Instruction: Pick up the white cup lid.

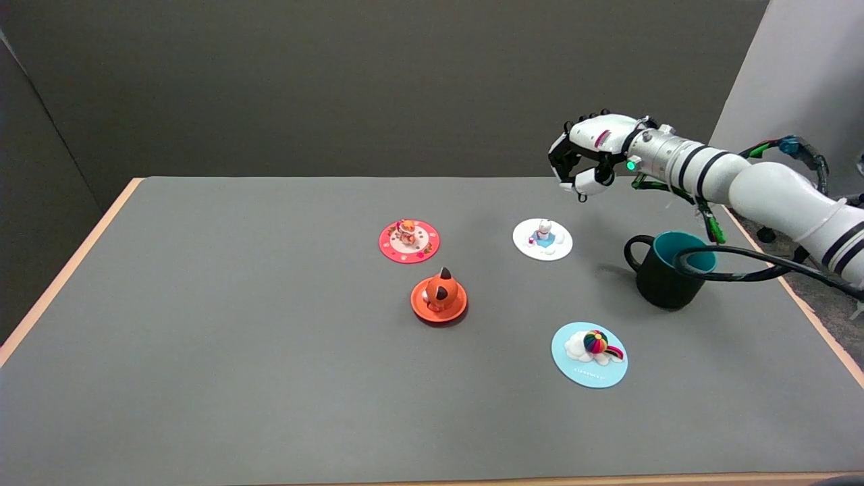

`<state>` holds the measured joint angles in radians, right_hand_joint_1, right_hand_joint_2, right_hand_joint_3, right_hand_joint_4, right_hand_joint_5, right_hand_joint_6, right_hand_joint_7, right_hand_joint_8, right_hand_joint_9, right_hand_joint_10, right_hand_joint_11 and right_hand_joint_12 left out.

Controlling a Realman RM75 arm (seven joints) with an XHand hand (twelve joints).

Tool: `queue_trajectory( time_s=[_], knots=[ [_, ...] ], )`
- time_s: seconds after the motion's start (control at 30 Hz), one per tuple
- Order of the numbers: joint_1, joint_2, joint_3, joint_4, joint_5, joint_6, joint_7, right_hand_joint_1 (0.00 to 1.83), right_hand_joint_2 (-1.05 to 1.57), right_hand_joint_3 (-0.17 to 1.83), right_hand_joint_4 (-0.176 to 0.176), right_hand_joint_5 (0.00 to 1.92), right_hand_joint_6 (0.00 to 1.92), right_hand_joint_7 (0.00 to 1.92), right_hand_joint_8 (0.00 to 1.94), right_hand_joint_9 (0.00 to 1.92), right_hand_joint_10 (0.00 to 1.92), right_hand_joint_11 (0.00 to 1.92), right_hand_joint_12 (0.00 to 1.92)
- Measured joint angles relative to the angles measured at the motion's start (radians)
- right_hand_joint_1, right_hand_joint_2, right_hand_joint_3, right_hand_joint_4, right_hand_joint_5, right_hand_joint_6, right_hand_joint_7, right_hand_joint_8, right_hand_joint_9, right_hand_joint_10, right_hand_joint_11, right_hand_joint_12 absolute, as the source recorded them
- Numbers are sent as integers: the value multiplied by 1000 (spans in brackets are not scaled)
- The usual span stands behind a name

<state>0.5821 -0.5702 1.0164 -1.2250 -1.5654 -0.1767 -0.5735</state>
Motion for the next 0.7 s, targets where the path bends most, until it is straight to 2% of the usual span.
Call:
queue_trajectory(
  time_s=[0.07, 0.13, 0.23, 0.27, 0.3, 0.4, 0.47, 0.53, 0.57, 0.6, 0.63, 0.7],
  knots=[
    [-5, 1, 14, -2, -13, -12, 4, 956, 1052, 349, 123, 786, 1353, 763, 780, 718, 528, 495, 275],
    [-11, 2, 30, -6, -27, -22, 9, 961, 1054, 349, 110, 785, 1356, 762, 781, 718, 530, 496, 276],
    [-18, 3, 47, -11, -41, -32, 18, 994, 1072, 297, 47, 797, 1323, 778, 776, 742, 539, 522, 293],
    [-20, 4, 51, -13, -45, -33, 23, 1026, 1080, 258, -2, 818, 1274, 797, 768, 757, 553, 526, 311],
    [-23, 4, 55, -15, -49, -33, 29, 1048, 1077, 241, -33, 836, 1237, 815, 754, 771, 560, 529, 317],
    [-32, 5, 66, -23, -58, -34, 52, 1091, 1075, 205, -100, 870, 1163, 880, 668, 793, 567, 542, 333],
    [-41, 6, 72, -32, -63, -34, 73, 1101, 1082, 197, -126, 863, 1170, 913, 617, 804, 581, 543, 344],
    [-50, 6, 77, -41, -67, -31, 96, 1102, 1084, 195, -130, 860, 1174, 939, 573, 808, 598, 543, 353],
    [-58, 6, 81, -48, -69, -26, 109, 1050, 990, 357, -134, 867, 974, 952, 539, 810, 590, 551, 339],
    [-64, 7, 83, -54, -71, -21, 119, 908, 736, 787, -140, 883, 431, 987, 429, 813, 560, 568, 303],
    [-74, 7, 86, -62, -72, -15, 132, 901, 724, 790, -143, 871, 404, 1021, 332, 811, 562, 563, 318],
    [-90, 8, 92, -74, -75, -4, 152, 861, 707, 818, -149, 849, 362, 1020, 303, 801, 564, 556, 353]
  ],
)
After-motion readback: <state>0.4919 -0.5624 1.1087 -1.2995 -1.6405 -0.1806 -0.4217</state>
